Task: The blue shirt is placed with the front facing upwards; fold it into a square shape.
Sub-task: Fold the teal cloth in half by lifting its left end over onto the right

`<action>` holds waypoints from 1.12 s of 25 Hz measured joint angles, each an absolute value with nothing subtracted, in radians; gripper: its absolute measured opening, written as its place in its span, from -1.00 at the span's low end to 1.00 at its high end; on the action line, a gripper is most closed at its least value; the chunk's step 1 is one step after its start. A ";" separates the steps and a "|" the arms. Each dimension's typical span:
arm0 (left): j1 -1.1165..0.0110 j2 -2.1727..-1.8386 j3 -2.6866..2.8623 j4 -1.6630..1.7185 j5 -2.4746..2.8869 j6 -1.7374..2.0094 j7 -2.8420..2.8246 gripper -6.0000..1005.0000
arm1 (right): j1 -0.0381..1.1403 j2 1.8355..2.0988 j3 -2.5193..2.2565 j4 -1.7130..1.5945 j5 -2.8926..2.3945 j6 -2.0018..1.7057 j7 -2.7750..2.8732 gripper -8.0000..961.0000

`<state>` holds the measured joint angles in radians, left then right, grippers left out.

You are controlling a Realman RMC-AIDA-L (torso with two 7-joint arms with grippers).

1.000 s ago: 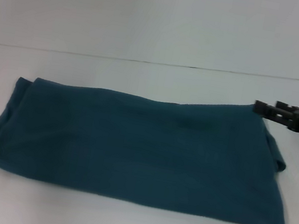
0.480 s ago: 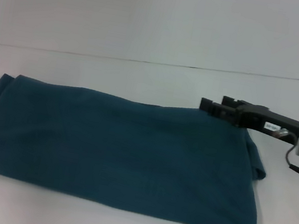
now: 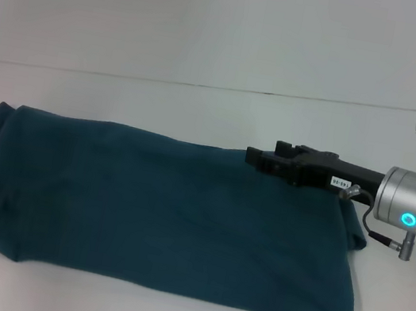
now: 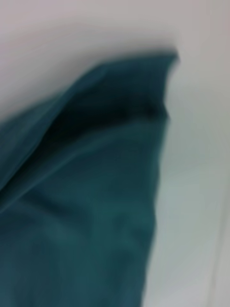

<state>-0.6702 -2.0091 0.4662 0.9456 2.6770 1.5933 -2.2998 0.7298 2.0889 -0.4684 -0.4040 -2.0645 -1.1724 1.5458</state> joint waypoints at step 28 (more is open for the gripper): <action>-0.659 -2.017 0.466 0.934 2.194 1.839 -2.179 -0.93 | 0.887 2.107 -0.502 -0.047 -2.018 -0.944 1.176 -0.91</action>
<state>-0.6586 -2.0169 0.4665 0.9338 2.1935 1.8393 -2.1791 0.8866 2.1073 -0.5017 -0.0466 -2.0185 -0.9443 1.1763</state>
